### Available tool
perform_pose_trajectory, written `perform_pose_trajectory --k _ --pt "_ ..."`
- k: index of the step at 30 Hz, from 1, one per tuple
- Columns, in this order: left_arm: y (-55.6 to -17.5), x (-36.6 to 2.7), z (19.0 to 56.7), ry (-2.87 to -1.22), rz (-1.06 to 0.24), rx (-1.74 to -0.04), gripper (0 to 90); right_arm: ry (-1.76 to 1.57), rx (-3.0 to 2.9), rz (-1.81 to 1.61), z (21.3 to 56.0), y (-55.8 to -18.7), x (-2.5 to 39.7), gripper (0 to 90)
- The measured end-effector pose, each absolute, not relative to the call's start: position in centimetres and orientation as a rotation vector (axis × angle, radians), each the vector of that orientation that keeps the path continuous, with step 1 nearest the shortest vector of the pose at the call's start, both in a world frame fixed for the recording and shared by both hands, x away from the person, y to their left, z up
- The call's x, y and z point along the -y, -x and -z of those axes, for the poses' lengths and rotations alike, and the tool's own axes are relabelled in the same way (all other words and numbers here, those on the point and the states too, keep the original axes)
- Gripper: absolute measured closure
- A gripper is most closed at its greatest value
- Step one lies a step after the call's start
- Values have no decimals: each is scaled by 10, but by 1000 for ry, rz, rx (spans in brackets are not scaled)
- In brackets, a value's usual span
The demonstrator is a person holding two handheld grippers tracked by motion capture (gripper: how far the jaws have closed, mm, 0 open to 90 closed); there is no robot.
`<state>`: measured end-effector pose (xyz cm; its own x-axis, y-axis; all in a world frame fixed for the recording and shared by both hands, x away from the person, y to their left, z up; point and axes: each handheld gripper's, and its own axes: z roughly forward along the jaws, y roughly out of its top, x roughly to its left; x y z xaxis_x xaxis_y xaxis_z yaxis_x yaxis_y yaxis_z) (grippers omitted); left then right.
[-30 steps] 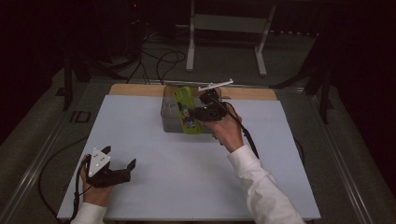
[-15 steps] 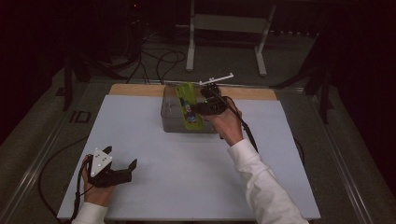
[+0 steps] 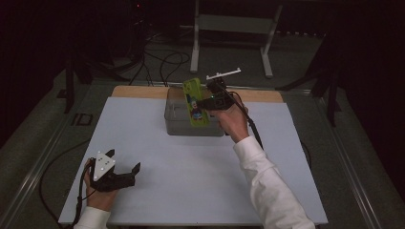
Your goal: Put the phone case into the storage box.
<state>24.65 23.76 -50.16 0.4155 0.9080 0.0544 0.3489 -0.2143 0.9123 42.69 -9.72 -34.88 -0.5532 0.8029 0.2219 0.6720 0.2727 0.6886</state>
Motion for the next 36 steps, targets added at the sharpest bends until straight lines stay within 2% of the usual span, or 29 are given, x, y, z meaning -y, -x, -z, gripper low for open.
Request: perform_pose_trajectory --k 36 --pt "-247 -237 502 -1768 -772 -1089 0 -1616 -2255 -1103 353 -463 119 782"
